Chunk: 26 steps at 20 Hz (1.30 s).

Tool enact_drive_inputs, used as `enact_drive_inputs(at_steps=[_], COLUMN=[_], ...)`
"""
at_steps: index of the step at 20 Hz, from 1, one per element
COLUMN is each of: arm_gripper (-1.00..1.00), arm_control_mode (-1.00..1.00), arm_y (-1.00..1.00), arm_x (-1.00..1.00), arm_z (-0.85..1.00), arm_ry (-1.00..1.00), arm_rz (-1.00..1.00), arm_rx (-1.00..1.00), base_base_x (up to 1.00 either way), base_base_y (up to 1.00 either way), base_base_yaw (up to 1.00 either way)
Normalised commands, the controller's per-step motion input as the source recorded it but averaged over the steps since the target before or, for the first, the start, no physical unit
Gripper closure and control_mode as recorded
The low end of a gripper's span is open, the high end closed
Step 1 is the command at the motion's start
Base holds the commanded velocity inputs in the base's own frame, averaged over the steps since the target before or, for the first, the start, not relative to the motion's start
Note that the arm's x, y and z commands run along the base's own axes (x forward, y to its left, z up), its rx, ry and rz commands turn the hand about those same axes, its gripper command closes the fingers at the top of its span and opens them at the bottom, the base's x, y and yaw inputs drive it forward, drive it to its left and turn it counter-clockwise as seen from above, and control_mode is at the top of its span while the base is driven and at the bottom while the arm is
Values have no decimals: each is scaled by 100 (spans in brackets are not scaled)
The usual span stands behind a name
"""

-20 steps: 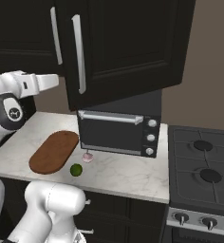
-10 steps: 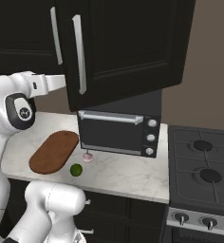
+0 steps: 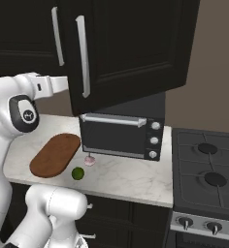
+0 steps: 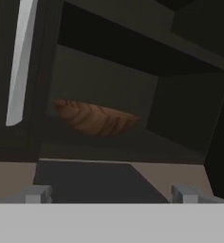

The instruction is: Open the cabinet. Place the bowl and condiment on the counter. Then place the lime and garlic on the cutting board.

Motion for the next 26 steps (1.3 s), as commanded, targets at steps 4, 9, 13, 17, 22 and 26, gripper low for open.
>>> enact_drive_inputs(at_steps=[4, 9, 13, 17, 22, 26], arm_gripper=[-100, -100, -100, -100, -100, -100], arm_control_mode=[-100, -100, -100, -100, -100, -100], arm_y=[-44, -44, -43, -43, -40, -37], arm_x=[-20, -19, -15, -11, -3, 0], arm_z=[0, 0, 0, 0, 0, 0], arm_ry=[0, 0, 0, 0, 0, 0], arm_rz=[-5, -7, -6, -6, -4, -2], arm_rx=[0, 0, 0, 1, 1, 1], base_base_x=[0, 0, 0, 0, 0, 0], base_base_y=[0, 0, 0, 0, 0, 0], base_base_yaw=[0, 0, 0, 0, 0, 0])
